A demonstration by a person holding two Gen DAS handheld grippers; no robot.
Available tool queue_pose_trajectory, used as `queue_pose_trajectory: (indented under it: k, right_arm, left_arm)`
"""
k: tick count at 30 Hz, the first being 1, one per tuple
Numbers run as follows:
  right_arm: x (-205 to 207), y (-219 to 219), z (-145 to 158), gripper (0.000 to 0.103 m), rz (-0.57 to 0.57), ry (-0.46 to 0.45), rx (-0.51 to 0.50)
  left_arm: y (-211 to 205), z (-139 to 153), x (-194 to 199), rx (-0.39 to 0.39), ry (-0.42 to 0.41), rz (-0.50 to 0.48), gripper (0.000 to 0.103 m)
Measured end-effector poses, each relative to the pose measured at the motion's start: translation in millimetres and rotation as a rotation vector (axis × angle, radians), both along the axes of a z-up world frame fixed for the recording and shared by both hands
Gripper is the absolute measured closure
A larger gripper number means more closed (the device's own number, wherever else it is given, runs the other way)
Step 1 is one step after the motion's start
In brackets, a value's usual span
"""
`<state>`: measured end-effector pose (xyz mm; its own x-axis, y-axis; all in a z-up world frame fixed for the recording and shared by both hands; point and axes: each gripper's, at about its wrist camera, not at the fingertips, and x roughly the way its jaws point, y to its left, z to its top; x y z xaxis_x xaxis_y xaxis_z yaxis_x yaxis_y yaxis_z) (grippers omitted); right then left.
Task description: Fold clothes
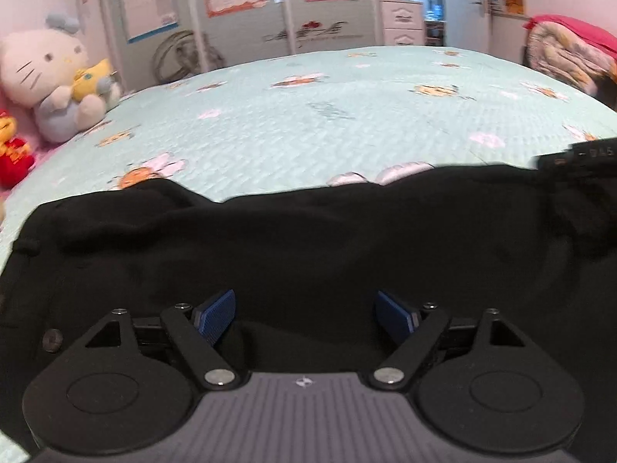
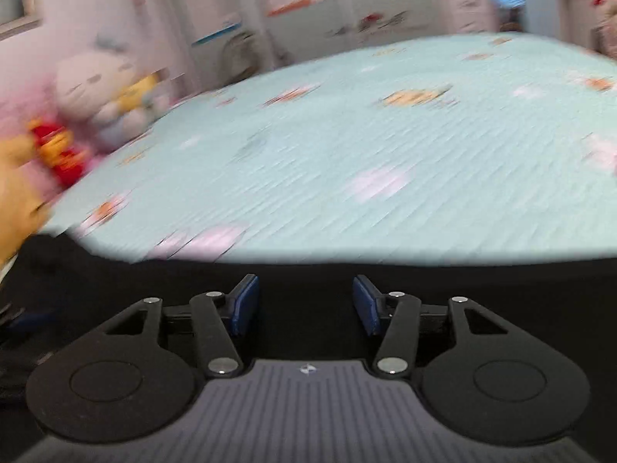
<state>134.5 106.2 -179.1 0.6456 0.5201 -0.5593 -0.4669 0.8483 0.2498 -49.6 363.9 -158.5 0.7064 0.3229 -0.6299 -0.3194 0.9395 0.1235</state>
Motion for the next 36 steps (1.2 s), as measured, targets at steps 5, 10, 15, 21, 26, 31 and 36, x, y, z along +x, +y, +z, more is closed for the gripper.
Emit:
queue_pose_trajectory:
  k: [5,10,15,21,26,31,36]
  right_arm:
    - [-27.9,-95.3,19.7,0.042,-0.111,0.011,0.137]
    - [2.5,-215.3,3.3,0.039,-0.381,0.038,0.042]
    - [10.5,-318.7,6.3,0.078,-0.573,0.044,0.200]
    - [-0.1,-361.6,-3.4,0.040,-0.693,0.032,0.288]
    - [-21.5,-397.3,-18.8,0.040,-0.787,0.024,0.466]
    - [-79.3,-375.2,-10.5,0.039,-0.566,-0.003,0.637]
    - [-111.3,-346.5,-14.6,0.039,-0.535,0.009,0.568]
  left_arm:
    - [-13.3,20.0,-49.5,-0.027,-0.070,-0.074,0.022]
    - [-30.8,21.1,-57.2,0.006,-0.041,-0.086,0.022]
    - [-42.7,27.5,-72.9,-0.004,-0.048,-0.064,0.022]
    - [-57.8,26.1,-80.0,-0.001,-0.023,-0.038,0.022]
    - [-58.5,42.2,-100.5,0.000,-0.045,-0.007,0.021]
    - [-34.0,36.0,-123.8,-0.077,-0.026,0.113,0.022]
    - [-30.7,41.2,-142.5,-0.082,-0.033,0.146,0.022]
